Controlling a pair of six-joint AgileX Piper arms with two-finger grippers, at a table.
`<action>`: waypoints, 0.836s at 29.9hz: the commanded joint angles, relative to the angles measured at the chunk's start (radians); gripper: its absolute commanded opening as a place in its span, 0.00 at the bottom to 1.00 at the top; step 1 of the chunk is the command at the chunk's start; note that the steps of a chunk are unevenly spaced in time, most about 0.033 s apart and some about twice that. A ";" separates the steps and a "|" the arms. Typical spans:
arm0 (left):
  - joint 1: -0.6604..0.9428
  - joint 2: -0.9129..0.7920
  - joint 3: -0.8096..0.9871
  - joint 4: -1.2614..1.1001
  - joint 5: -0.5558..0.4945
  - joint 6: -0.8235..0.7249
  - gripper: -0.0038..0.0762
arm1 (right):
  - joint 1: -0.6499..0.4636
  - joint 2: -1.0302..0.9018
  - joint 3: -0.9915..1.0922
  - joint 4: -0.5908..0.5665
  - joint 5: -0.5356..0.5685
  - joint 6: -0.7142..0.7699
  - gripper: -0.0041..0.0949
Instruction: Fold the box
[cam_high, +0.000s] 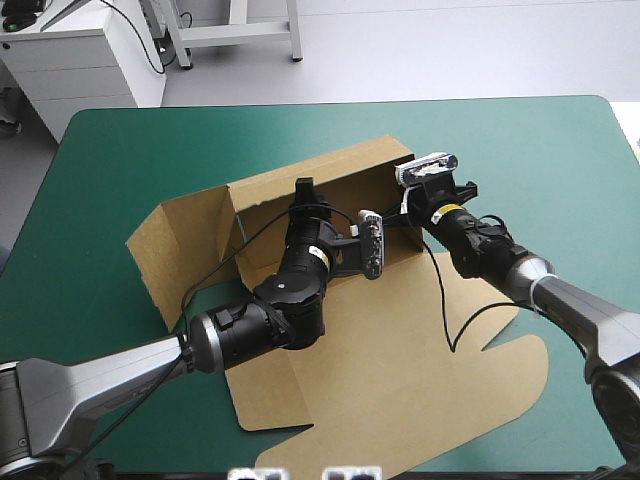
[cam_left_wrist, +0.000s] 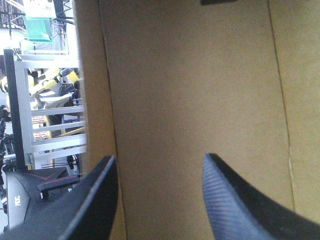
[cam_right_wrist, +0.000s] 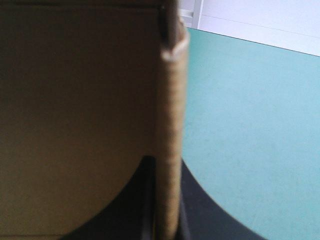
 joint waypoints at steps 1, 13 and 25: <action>-0.017 -0.036 -0.027 0.046 0.029 -0.023 0.51 | 0.003 0.010 -0.073 0.002 0.019 -0.010 0.03; 0.092 -0.113 -0.034 0.094 0.046 -0.040 0.05 | -0.080 0.024 -0.250 -0.014 0.377 -0.016 0.03; 0.525 -0.204 -0.150 -0.334 -0.087 0.068 0.05 | -0.143 0.020 -0.541 -0.065 0.795 0.001 0.03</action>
